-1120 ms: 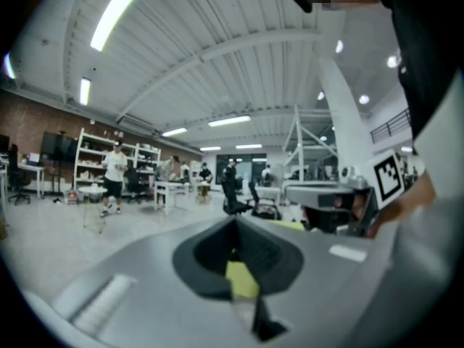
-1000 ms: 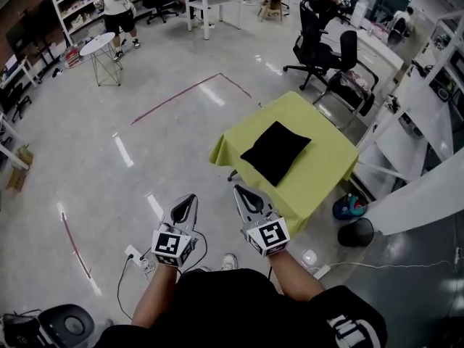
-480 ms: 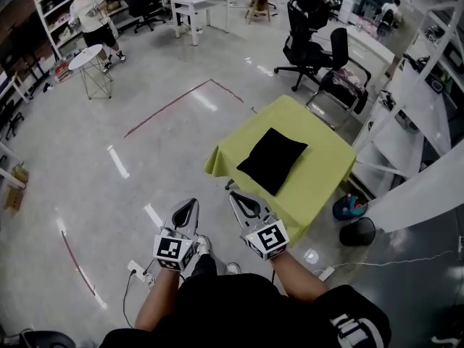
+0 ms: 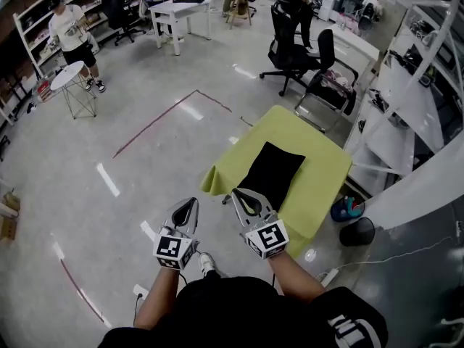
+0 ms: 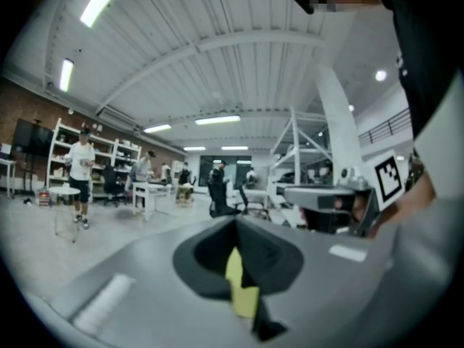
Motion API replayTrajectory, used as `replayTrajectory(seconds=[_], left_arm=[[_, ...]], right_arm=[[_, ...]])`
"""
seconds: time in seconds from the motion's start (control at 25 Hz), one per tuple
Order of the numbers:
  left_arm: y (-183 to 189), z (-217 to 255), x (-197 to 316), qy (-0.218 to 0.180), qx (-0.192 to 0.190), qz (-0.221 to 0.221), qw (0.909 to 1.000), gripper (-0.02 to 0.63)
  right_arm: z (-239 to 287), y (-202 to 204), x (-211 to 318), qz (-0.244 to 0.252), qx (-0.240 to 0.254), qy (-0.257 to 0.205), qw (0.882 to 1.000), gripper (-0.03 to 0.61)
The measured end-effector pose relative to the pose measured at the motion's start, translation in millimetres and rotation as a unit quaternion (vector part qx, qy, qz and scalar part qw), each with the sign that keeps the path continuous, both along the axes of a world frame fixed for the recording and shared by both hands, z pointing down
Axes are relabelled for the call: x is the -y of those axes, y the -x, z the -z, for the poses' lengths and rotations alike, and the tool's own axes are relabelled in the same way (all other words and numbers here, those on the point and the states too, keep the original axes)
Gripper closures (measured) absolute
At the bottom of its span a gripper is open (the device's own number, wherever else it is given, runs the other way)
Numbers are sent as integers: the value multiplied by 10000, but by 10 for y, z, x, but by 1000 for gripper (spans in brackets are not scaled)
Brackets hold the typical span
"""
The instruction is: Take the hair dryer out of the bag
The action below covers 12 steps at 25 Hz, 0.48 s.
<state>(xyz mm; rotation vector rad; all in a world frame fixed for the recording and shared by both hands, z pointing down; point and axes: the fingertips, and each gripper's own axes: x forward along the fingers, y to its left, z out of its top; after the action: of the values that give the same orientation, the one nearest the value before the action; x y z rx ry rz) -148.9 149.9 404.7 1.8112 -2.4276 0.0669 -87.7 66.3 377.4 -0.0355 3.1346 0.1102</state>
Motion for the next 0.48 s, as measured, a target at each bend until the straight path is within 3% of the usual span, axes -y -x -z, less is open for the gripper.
replayTrajectory(seconds=[0.48], left_arm=[[619, 47, 305, -71, -93, -750, 9971, 607]], right_arm=[[92, 419, 166, -760, -75, -39, 9971, 572]])
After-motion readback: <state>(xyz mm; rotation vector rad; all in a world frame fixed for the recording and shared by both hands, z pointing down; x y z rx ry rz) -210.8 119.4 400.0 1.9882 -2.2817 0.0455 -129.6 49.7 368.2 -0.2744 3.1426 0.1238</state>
